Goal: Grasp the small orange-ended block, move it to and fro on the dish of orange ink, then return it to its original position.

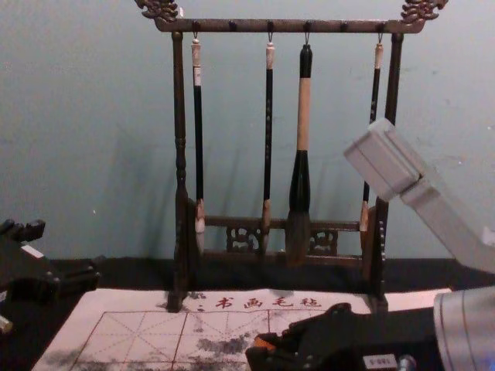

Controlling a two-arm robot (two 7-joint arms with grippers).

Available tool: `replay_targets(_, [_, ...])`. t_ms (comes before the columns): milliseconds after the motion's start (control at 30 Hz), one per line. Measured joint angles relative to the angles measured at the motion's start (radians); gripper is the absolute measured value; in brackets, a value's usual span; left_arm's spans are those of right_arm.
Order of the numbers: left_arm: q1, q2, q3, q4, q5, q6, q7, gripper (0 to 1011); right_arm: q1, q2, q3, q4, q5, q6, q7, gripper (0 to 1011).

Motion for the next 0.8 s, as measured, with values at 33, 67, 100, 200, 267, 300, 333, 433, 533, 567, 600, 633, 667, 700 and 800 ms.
replay_targets(33, [0.0,0.0,0.0,0.0,0.0,0.0,0.0,1001,0.001,-0.001,0.0,0.002,0.0,0.0,-0.001,138])
replay_targets(67, [0.0,0.0,0.0,0.0,0.0,0.0,0.0,1001,0.002,-0.003,0.0,0.005,-0.001,0.0,-0.001,138])
replay_targets(100, [0.0,0.0,0.0,0.0,0.0,0.0,0.0,1001,0.004,-0.005,0.002,0.008,-0.002,0.0,-0.003,138])
replay_targets(200, [0.0,0.0,0.0,0.0,0.0,0.0,0.0,1001,0.006,-0.008,0.004,0.013,-0.003,0.001,-0.006,138])
replay_targets(267, [0.0,0.0,0.0,0.0,0.0,0.0,0.0,1001,0.007,-0.01,0.007,0.017,-0.004,0.002,-0.008,138])
replay_targets(300, [0.0,0.0,0.0,0.0,0.0,0.0,0.0,1001,0.008,-0.011,0.008,0.018,-0.004,0.002,-0.008,138])
replay_targets(333, [0.0,0.0,0.0,0.0,0.0,0.0,0.0,1001,0.008,-0.011,0.009,0.019,-0.004,0.003,-0.009,139])
replay_targets(433, [0.0,0.0,0.0,0.0,0.0,0.0,0.0,1001,0.008,-0.012,0.013,0.021,-0.004,0.004,-0.012,138])
replay_targets(533, [0.0,0.0,0.0,0.0,0.0,0.0,0.0,1001,0.008,-0.012,0.018,0.022,-0.005,0.005,-0.014,138])
replay_targets(567, [0.0,0.0,0.0,0.0,0.0,0.0,0.0,1001,0.008,-0.012,0.019,0.022,-0.005,0.005,-0.014,138])
replay_targets(600, [0.0,0.0,0.0,0.0,0.0,0.0,0.0,1001,0.008,-0.012,0.021,0.022,-0.005,0.005,-0.015,138])
replay_targets(633, [0.0,0.0,0.0,0.0,0.0,0.0,0.0,1001,0.008,-0.012,0.022,0.022,-0.005,0.005,-0.015,138])
replay_targets(667, [0.0,0.0,0.0,0.0,0.0,0.0,0.0,1001,0.008,-0.011,0.023,0.022,-0.005,0.005,-0.016,138])
replay_targets(700, [0.0,0.0,0.0,0.0,0.0,0.0,0.0,1001,0.008,-0.011,0.026,0.022,-0.005,0.006,-0.016,138])
replay_targets(800, [0.0,0.0,0.0,0.0,0.0,0.0,0.0,1001,0.007,-0.011,0.029,0.022,-0.004,0.005,-0.018,138])
